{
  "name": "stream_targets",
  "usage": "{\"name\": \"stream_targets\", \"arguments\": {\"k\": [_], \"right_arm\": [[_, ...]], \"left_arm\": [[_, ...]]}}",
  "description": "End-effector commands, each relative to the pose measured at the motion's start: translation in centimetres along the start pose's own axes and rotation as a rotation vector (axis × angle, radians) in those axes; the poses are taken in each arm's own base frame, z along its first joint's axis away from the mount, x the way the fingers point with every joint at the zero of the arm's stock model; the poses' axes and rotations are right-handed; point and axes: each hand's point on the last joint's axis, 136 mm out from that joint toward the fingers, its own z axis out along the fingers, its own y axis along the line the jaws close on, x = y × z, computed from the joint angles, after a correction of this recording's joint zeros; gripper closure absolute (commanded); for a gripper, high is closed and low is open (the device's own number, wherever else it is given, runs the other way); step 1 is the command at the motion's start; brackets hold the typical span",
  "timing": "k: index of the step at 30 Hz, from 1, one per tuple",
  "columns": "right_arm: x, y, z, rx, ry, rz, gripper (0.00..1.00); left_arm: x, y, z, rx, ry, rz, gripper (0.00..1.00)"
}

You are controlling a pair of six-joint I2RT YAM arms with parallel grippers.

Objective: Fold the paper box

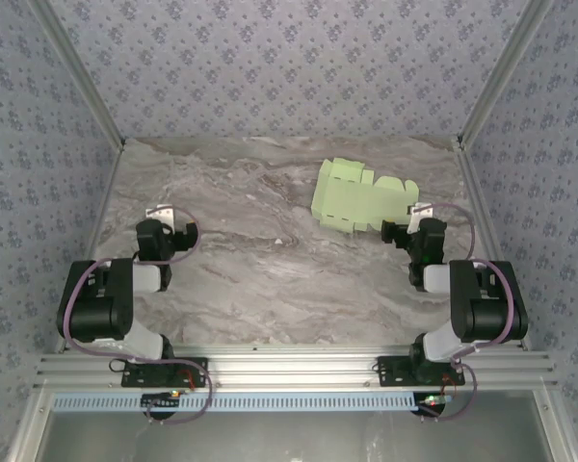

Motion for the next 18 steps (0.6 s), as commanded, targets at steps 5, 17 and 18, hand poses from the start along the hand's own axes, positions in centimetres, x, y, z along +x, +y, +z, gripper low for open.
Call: {"name": "stream_targets", "arguments": {"k": [5,17,18], "right_arm": [[-0.65,-0.20,0.26,0.005,-0.011,-0.008,0.00],[-0.66,-0.18,0.25,0.000,-0.011,-0.005,0.00],[-0.63,-0.21,0.26,0.001,-0.011,-0.005,0.00]], "left_arm": [[-1.91,-0.14,0.25,0.001,-0.051,0.002,0.01],[-1.91,-0.11,0.25,0.000,-0.050,0.003,0.01],[-1.94,-0.12,0.24,0.000,-0.051,0.003,0.01]]}}
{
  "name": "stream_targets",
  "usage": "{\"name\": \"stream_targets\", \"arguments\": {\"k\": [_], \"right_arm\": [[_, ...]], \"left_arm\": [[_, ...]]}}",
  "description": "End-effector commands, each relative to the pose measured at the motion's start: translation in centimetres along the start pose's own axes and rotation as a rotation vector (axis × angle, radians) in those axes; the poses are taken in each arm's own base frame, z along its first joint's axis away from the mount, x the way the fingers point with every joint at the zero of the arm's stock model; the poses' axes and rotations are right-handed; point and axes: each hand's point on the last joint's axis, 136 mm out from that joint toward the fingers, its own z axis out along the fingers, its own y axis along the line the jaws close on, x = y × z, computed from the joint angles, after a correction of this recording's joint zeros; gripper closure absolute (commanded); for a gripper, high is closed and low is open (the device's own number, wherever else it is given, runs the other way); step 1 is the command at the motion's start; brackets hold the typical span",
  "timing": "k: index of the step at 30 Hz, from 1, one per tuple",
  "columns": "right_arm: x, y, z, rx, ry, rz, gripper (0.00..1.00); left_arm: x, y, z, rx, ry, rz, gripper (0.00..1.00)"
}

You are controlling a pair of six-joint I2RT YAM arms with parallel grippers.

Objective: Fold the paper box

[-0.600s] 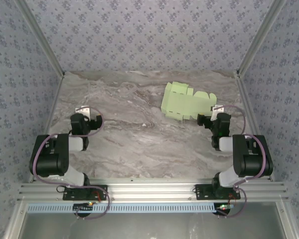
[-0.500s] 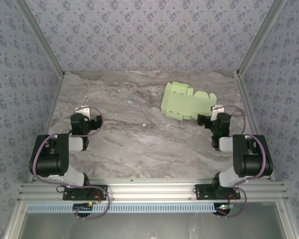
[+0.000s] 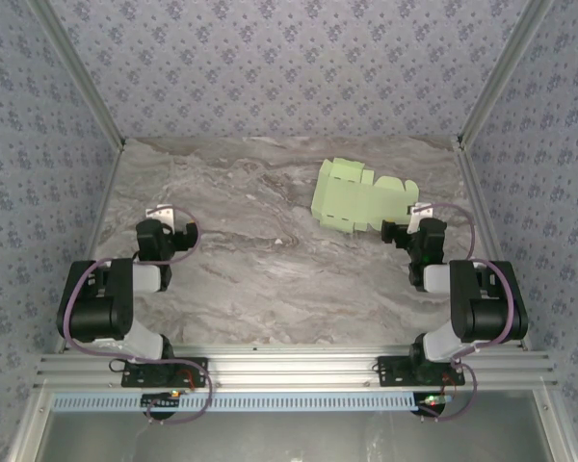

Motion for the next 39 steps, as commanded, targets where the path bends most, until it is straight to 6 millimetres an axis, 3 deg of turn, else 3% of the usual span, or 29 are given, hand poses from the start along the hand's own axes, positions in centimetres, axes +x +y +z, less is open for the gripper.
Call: {"name": "stream_targets", "arguments": {"k": [1,6,8,10,14,17,18,20,21,23,24,27,29,34,39], "right_arm": [[-0.6,-0.2,0.3,0.000,-0.011,-0.004,0.00],[-0.7,-0.6,0.2,0.011,-0.014,0.012,0.00],[-1.2,-1.6,-0.3,0.067,-0.018,0.038,0.00],[-2.6,-2.4,-1.4,0.081,-0.010,0.071,0.00],[-7.0,-2.1,-5.0,0.060,-0.082,0.125,0.00],[-8.7,-2.8,-7.6,0.114,-0.053,0.292,0.00],[-8.1,-4.5,-8.5,0.222,-0.013,0.427,0.00],[-2.9,-8.4,-12.0,0.605,0.105,0.936,0.00],[-0.3,-8.8,-13.5,0.720,0.178,1.082,0.00],[0.0,-7.2,-11.6,0.580,0.244,1.049,0.00],[0.8,-6.3,-11.8,0.581,0.289,1.077,0.00],[0.9,-3.6,-11.7,0.564,0.327,1.096,0.00],[0.2,-1.3,-11.1,0.508,0.335,1.116,0.00],[-0.5,6.9,-7.7,0.332,0.446,1.224,0.00],[-0.5,12.3,-4.1,0.328,0.584,1.299,0.00]], "left_arm": [[-1.9,-0.1,0.2,0.000,-0.049,0.003,0.01],[-2.1,0.1,0.2,-0.013,-0.057,-0.004,0.01],[-3.3,0.3,-0.7,-0.032,-0.064,-0.009,0.01],[-4.9,0.2,-2.4,-0.036,-0.055,-0.015,0.01],[-8.5,-0.8,-7.0,-0.010,-0.123,-0.120,0.01],[-10.2,-1.6,-10.3,0.023,-0.131,-0.248,0.01],[-10.6,-1.4,-11.6,0.020,-0.128,-0.305,0.01],[-10.0,0.5,-14.0,-0.083,-0.116,-0.460,0.01],[-9.3,2.2,-15.6,-0.177,-0.110,-0.571,0.01],[-7.9,4.3,-18.3,-0.302,-0.114,-0.711,0.01],[-8.0,4.1,-19.1,-0.283,-0.123,-0.701,0.01],[-9.8,0.1,-20.2,-0.029,-0.100,-0.536,0.01],[-9.7,-0.8,-20.2,0.016,-0.064,-0.538,0.01],[-8.2,-3.0,-19.1,0.100,0.098,-0.474,0.01],[-6.7,-3.0,-18.2,0.074,0.183,-0.512,0.01]]}}
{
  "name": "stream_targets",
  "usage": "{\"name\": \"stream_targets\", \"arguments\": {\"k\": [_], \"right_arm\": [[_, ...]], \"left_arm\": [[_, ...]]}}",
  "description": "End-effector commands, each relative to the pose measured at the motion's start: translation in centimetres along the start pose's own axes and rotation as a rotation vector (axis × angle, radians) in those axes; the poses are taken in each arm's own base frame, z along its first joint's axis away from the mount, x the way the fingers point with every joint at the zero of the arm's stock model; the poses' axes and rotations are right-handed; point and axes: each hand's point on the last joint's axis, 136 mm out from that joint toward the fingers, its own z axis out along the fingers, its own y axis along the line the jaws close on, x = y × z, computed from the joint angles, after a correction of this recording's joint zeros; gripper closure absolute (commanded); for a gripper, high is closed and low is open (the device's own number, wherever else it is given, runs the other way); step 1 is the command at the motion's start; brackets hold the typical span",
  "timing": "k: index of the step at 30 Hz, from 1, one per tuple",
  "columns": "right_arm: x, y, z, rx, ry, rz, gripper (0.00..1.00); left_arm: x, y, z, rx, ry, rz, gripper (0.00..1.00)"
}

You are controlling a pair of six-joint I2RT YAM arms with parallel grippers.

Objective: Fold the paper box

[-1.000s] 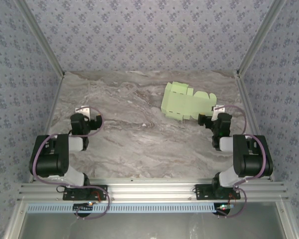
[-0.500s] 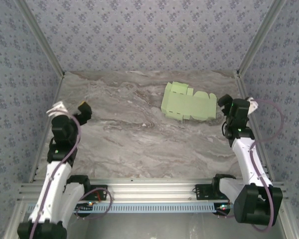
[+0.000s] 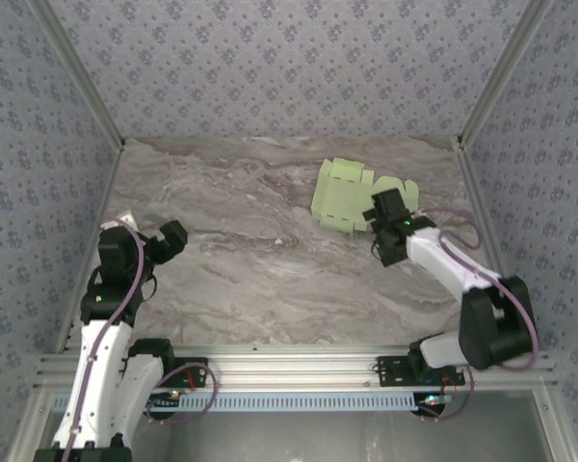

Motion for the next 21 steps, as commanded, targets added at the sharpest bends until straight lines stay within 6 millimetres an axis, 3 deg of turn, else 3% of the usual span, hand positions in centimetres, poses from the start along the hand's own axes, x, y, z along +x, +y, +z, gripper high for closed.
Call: {"name": "stream_targets", "arguments": {"k": [1,5,7,9,12,17,21], "right_arm": [[2.7,2.8,1.3,0.012,0.109,0.156,0.00],[6.6,5.3,4.1,0.037,0.277,0.207,0.02],[7.1,6.9,4.6,0.031,0.284,0.213,0.04],[6.9,7.3,4.9,0.049,0.263,0.211,0.09],[7.2,6.7,5.4,0.091,0.264,0.228,0.20],[7.2,4.3,6.1,0.159,0.234,0.241,0.56],[7.1,3.3,6.6,0.181,0.243,0.243,0.62]], "left_arm": [[0.5,-0.6,-0.7,0.020,0.054,-0.022,0.01],[0.9,-0.3,-0.7,0.015,0.054,-0.028,0.01],[0.7,-0.3,-1.1,0.012,0.049,-0.030,0.01],[0.6,-0.4,-1.5,0.012,0.049,-0.037,0.01],[0.9,-0.1,-1.4,0.008,0.045,-0.038,0.01],[1.3,0.1,-1.3,-0.001,0.058,-0.068,0.01],[1.5,0.1,-0.8,0.006,0.060,-0.069,0.01]]}}
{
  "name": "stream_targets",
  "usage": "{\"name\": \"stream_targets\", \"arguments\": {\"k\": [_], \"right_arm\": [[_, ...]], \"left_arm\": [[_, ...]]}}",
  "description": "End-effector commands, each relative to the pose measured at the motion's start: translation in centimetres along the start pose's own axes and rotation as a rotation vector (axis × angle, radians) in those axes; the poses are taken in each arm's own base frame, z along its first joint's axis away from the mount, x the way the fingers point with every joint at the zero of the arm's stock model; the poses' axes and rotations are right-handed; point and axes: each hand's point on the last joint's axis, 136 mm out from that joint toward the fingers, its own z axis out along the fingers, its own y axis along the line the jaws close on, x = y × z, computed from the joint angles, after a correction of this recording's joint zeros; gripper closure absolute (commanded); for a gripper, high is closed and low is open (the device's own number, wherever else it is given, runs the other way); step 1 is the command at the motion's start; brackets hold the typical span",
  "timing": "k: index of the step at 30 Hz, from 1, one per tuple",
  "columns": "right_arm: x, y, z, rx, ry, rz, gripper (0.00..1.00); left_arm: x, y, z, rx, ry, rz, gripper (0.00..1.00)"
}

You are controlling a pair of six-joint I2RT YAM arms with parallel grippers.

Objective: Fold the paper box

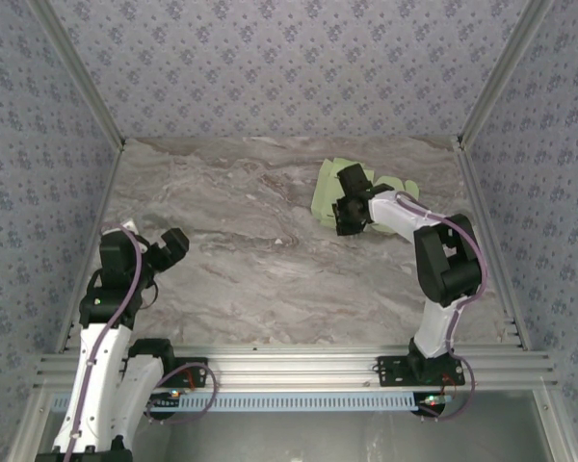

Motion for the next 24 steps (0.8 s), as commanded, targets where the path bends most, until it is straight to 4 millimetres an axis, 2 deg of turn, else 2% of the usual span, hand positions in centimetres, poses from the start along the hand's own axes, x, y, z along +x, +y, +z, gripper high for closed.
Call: {"name": "stream_targets", "arguments": {"k": [1,6,13,17,20,24], "right_arm": [[-0.9,-2.9,0.9,0.098,-0.026,0.032,0.62],[-1.6,-3.8,0.5,0.142,-0.058,-0.002,0.61],[-2.6,-4.8,0.5,0.173,-0.095,-0.093,0.68],[-2.5,-4.5,0.5,0.154,-0.075,-0.180,0.81],[-2.3,-3.9,-0.2,0.143,-0.077,-0.300,0.87],[-0.6,-3.1,-1.2,0.136,-0.057,-0.579,0.93]], "left_arm": [[-0.3,-0.4,-0.1,0.016,0.001,-0.017,0.01],[-0.1,-0.5,0.0,0.015,0.015,-0.030,0.01],[0.2,-0.5,0.0,0.027,0.016,-0.063,0.01],[0.0,-0.5,0.3,0.029,0.007,-0.063,0.01],[0.1,-0.7,0.3,0.035,0.021,-0.072,0.01],[0.6,-0.7,0.6,0.047,0.033,-0.068,0.01]]}}
